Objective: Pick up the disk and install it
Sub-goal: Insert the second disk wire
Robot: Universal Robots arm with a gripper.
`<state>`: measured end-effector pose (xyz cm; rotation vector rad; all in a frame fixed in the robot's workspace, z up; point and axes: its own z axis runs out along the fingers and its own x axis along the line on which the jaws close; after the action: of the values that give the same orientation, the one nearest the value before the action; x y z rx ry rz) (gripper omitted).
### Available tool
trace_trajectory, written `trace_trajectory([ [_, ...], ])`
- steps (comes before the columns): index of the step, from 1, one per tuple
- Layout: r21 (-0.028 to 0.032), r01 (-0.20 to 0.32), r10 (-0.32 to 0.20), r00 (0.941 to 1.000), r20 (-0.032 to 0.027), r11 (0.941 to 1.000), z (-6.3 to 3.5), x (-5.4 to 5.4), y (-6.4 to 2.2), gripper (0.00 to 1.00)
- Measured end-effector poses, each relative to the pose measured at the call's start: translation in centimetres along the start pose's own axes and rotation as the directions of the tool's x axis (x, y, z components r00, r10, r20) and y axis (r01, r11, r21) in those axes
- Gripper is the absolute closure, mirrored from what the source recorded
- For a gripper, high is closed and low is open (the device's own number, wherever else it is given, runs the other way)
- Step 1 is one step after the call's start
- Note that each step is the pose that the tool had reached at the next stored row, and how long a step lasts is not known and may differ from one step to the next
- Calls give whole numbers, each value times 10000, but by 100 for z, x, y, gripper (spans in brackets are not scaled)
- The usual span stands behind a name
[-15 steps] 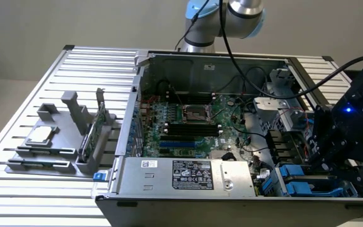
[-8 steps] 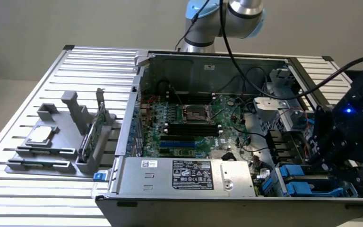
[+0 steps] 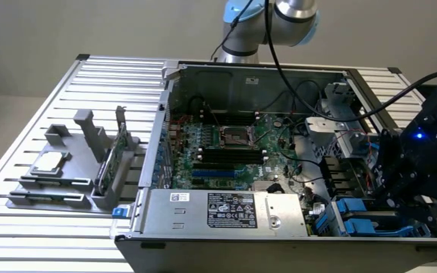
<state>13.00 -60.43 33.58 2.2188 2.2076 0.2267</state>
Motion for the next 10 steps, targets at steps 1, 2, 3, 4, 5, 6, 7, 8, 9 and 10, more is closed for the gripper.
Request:
trace_trajectory([
  [1, -1, -9, 9, 10000, -10, 10000, 2, -1, 0, 83],
  [2, -1, -17, 17, 10000, -17, 10000, 4, -2, 0, 83],
  [3, -2, -23, 23, 10000, -23, 10000, 6, -3, 0, 83],
  [4, -2, -30, 30, 10000, -32, 10000, 9, -4, -1, 83],
  [5, -3, -35, 35, 10000, -40, 10000, 12, -6, -1, 83],
  [6, -3, -39, 39, 10000, -45, 10000, 15, -7, -1, 83],
  [7, -4, -44, 44, 10000, -51, 10000, 17, -8, -2, 83],
  [8, -4, -46, 46, 10000, -54, 10000, 17, -9, -1, 83],
  [9, -7, -47, 47, 10000, -53, 10000, 16, -11, -1, 82],
  [10, -5, -49, 49, 10000, -64, 10000, 11, -12, -1, 82],
])
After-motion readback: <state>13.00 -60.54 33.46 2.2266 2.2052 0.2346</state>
